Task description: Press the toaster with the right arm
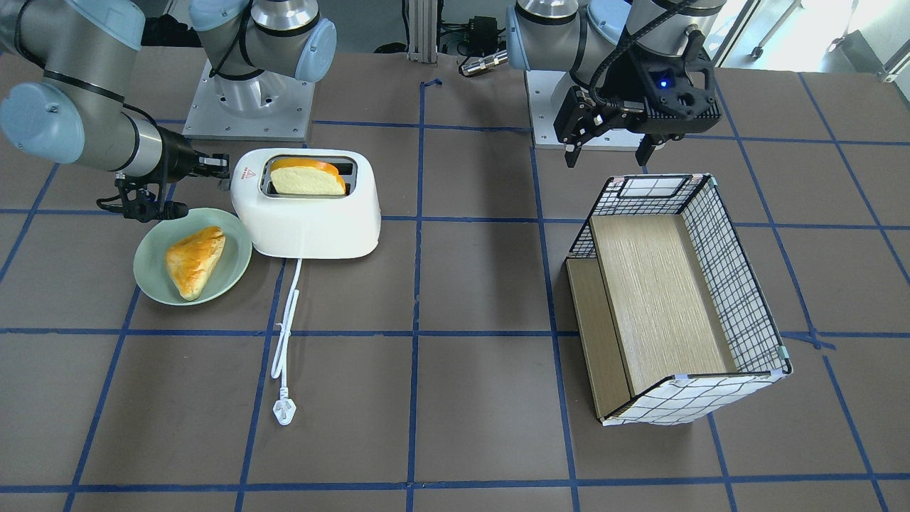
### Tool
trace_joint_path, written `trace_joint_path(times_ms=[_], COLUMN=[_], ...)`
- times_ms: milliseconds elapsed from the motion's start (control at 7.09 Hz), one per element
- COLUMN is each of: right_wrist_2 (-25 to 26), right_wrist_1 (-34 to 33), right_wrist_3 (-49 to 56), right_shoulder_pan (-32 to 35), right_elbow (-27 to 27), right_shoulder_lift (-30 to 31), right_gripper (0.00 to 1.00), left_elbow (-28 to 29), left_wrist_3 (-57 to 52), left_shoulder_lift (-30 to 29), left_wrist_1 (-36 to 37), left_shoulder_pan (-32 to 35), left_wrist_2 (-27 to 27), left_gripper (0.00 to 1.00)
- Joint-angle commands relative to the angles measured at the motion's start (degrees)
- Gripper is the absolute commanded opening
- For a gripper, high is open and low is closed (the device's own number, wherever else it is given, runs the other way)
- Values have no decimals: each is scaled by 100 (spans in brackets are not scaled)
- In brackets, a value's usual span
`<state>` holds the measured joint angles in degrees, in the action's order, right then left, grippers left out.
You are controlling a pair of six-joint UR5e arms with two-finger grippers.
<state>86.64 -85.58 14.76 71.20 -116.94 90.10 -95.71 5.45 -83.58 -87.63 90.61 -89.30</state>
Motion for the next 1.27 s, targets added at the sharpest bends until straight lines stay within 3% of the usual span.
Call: trace_joint_path(times_ms=[0, 1128], right_wrist_2=[2, -7], right_wrist_1=[-72, -406], right_wrist_3=[0, 0], right_shoulder_pan=[-9, -9], right_elbow=[4, -136], right_shoulder_lift=[-89, -221], right_gripper=[0, 0], left_elbow=[0, 0], left_wrist_3=[0, 0], left_shoulder_lift=[0, 0], left_wrist_1=[0, 0], left_shoulder_pan=[0, 0], left_wrist_2=[0, 0], left_gripper=[100, 100])
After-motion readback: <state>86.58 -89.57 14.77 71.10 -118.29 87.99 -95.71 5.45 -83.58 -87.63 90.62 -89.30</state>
